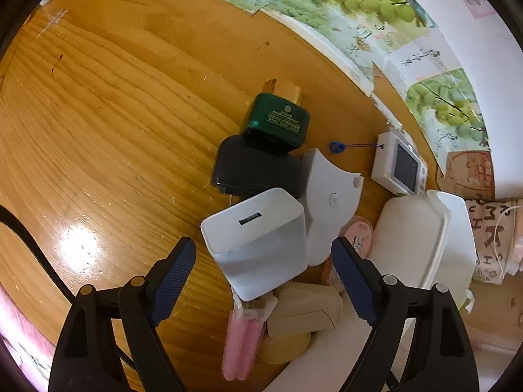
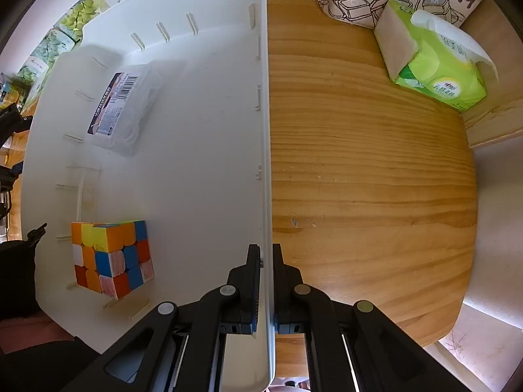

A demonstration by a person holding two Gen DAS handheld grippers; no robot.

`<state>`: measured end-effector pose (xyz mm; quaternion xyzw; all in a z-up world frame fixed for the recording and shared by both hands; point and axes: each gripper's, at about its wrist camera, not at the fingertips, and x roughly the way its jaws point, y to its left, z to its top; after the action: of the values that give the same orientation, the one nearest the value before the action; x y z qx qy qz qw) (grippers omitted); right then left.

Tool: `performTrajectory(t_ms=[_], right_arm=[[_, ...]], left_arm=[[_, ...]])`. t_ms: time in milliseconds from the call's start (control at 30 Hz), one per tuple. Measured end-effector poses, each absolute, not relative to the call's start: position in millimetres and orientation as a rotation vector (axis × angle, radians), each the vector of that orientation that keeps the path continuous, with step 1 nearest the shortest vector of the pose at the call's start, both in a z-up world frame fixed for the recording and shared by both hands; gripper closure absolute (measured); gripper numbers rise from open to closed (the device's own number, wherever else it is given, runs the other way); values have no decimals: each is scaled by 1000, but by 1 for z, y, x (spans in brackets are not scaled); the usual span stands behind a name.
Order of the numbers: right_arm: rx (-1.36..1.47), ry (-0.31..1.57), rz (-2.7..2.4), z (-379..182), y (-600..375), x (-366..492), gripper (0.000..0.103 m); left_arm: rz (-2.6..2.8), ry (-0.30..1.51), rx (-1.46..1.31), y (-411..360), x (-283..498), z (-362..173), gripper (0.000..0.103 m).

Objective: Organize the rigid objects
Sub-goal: 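Lower the left gripper onto the white USB charger and grasp it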

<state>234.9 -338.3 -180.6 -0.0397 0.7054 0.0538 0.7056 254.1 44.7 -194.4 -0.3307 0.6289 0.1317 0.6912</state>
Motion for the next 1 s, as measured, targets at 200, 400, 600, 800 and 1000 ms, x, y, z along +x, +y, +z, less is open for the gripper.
performTrajectory(t_ms=[200,400,600,800,1000], right_arm=[[-84,1576,116,-181,-336,240,97],[-76,1574,112,-184,-340,244,97],[-78,1568,113,-182,-342,239,97],[-83,1561,115,-182,-340,234,97],[-92,1548,127,-182,-340,228,97]], left_arm=[[306,1418,-752,46,258,-198,35],[304,1421,-764,48,263,-202,38],[291,1424,-758,48,264,-203,40],[288,1412,-717,46,261,-197,40],[272,1379,-702,45,250,-188,42]])
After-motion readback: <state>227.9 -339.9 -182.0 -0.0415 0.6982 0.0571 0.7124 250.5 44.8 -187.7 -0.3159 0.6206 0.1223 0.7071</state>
